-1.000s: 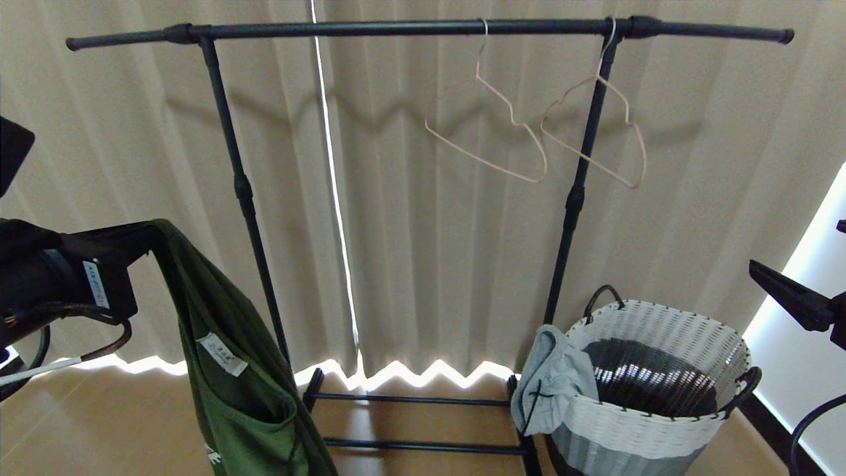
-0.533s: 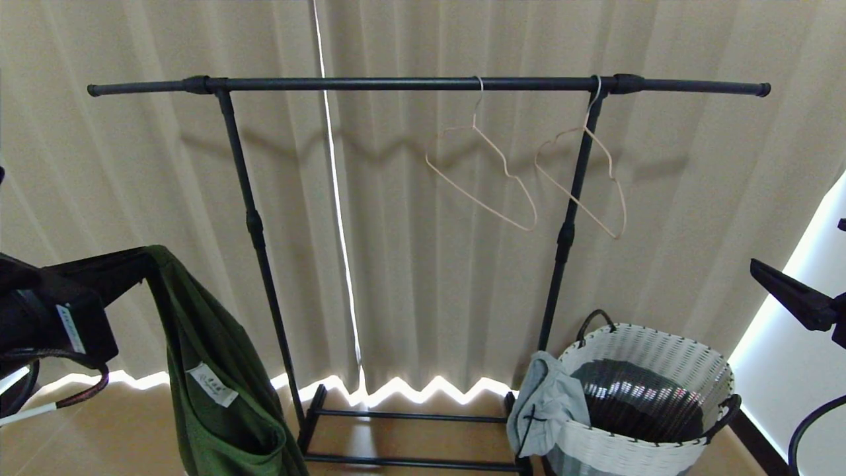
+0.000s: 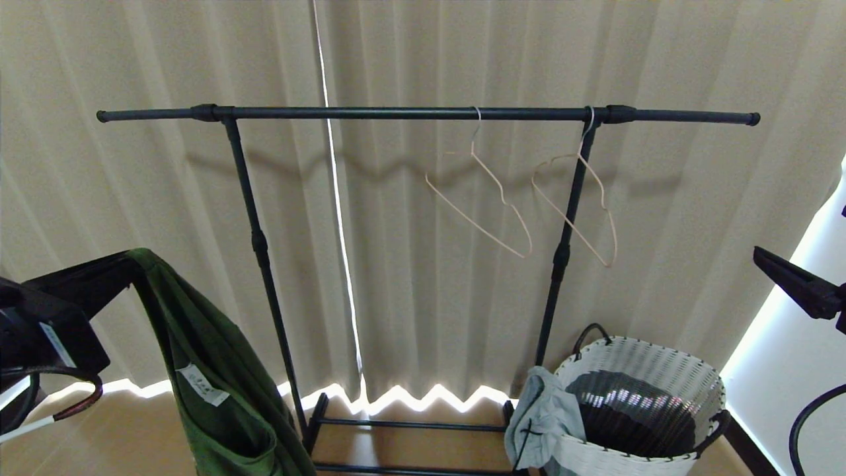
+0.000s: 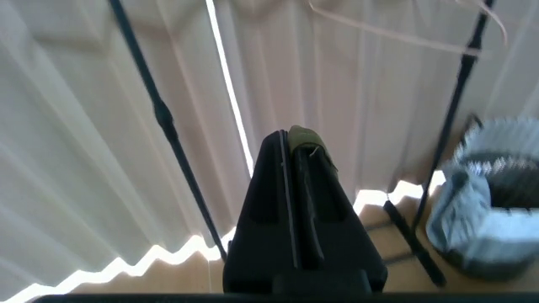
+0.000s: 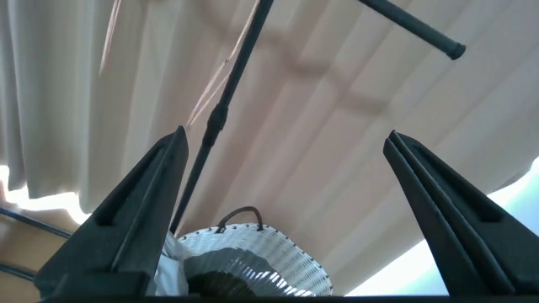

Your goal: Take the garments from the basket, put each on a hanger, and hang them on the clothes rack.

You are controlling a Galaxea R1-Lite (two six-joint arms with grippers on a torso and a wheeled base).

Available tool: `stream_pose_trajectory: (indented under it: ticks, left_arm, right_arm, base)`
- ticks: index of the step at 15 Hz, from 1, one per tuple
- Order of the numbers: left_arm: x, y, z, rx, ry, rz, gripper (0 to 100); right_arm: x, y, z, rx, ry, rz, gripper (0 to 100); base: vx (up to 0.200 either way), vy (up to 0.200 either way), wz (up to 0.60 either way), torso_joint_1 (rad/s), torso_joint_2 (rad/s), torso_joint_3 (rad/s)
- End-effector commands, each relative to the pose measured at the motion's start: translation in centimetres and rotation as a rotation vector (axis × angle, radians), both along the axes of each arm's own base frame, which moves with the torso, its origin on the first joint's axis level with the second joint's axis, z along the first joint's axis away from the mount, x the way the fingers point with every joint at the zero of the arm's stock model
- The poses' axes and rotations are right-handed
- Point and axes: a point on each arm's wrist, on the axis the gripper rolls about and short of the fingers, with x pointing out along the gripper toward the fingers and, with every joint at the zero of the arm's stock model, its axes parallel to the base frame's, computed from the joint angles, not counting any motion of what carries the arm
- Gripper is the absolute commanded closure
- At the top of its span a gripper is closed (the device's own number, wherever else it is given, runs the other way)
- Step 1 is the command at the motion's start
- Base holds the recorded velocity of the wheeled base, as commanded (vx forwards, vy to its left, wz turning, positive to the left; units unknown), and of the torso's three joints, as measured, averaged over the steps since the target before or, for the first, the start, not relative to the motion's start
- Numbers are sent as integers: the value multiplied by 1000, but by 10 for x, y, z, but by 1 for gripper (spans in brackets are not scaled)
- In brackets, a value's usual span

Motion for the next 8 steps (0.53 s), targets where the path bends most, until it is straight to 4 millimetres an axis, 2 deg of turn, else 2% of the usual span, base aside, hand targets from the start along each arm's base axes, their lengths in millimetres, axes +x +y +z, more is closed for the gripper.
stream_pose_trajectory:
  ticks: [1,4,8]
  left_arm:
    - [0,0,-8,0,8,3,100]
    - [0,0,-4,5,-7,2,100]
    - [2,0,-4,31,-5,3,100]
  right_arm:
    - [1,0,9,-2,-25,14,0]
    - [4,0,16,63,-17,13,0]
    - [3,0,24,155,152,3,0]
  base:
    - [0,0,0,0,0,0]
    - [0,0,0,0,0,0]
    - [0,0,0,0,0,0]
